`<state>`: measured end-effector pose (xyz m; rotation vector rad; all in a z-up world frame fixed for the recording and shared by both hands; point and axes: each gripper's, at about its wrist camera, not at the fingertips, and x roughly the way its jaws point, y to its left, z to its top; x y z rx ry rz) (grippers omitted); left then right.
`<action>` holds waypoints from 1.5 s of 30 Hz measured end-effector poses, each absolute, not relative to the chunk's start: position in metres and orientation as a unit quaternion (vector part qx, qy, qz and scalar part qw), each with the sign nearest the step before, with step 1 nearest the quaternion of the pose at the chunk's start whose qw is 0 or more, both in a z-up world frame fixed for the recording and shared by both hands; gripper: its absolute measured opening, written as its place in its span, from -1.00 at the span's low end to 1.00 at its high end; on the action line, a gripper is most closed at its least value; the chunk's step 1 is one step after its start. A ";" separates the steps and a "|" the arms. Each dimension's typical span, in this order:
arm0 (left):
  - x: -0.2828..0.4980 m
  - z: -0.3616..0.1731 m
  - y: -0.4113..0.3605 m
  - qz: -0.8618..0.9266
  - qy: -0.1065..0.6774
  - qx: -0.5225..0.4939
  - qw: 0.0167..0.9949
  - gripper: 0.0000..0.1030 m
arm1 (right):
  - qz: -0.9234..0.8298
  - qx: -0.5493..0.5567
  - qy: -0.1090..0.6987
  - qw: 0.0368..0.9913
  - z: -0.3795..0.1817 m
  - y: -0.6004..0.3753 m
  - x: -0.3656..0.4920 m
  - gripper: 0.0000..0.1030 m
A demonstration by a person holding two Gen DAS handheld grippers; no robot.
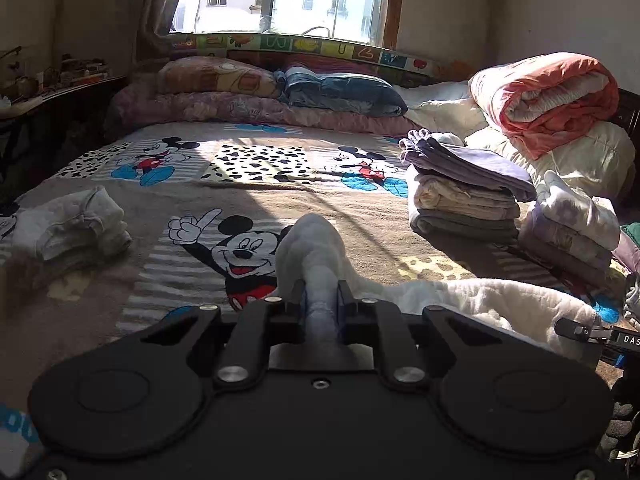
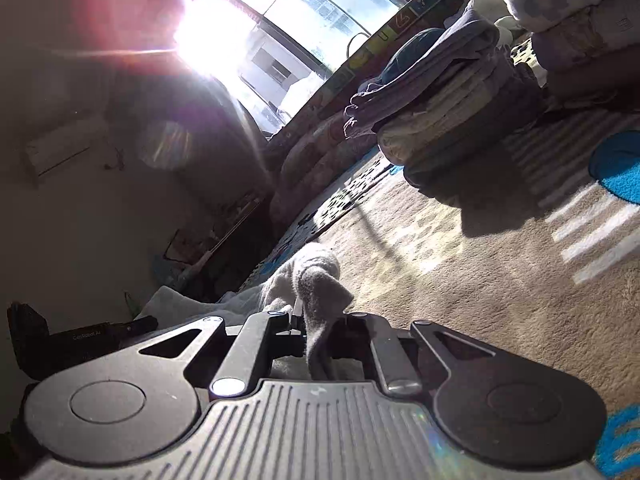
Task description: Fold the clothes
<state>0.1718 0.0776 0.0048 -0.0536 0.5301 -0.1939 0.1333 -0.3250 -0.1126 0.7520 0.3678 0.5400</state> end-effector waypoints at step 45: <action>0.024 -0.096 0.213 -0.086 0.326 -0.376 0.863 0.44 | 0.322 -0.095 0.309 0.890 -0.101 -0.236 0.016 0.03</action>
